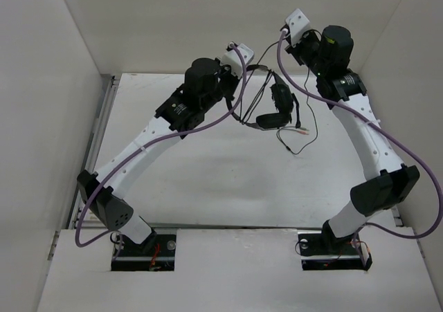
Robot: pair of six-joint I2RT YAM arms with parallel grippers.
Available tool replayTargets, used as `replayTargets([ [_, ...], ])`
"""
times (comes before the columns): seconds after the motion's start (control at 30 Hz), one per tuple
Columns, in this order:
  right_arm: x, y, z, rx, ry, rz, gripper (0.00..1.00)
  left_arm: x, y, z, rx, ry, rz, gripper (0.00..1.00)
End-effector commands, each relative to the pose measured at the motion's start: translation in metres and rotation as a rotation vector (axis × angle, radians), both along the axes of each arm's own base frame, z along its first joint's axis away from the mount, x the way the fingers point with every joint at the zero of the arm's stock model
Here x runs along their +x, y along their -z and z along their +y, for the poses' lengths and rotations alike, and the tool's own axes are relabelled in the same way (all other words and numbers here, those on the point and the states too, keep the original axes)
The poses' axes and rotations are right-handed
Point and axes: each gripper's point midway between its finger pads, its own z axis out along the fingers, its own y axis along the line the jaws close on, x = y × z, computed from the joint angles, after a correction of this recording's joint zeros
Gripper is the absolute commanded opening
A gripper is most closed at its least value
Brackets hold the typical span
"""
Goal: Wrap the headphones
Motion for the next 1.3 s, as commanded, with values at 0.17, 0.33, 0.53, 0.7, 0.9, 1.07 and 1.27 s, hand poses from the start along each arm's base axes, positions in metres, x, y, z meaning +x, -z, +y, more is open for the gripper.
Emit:
replayTargets([
  [0.17,0.015,-0.013,-0.045,0.060,0.110,-0.057,0.00,-0.023,-0.073,0.013,-0.152,0.028,-0.109,0.00],
  [0.33,0.019,0.000,-0.061,0.065,0.142,-0.032,0.00,-0.025,-0.080,0.013,-0.163,0.034,-0.118,0.00],
  [0.53,0.021,0.017,-0.058,0.059,0.135,-0.005,0.00,-0.035,-0.090,0.007,-0.185,0.077,-0.113,0.00],
  [0.7,0.028,0.023,-0.056,0.064,0.135,0.006,0.00,-0.046,-0.098,0.001,-0.207,0.121,-0.099,0.00],
  [0.9,0.035,0.039,-0.040,0.163,0.079,0.074,0.00,-0.058,-0.122,-0.003,-0.296,0.166,-0.062,0.00],
  [1.07,0.038,0.058,-0.022,0.380,-0.020,0.205,0.05,-0.069,-0.151,-0.010,-0.370,0.211,-0.057,0.00],
  [1.27,0.022,0.082,0.024,0.680,-0.242,0.437,0.10,-0.078,-0.194,-0.013,-0.456,0.240,-0.096,0.00],
])
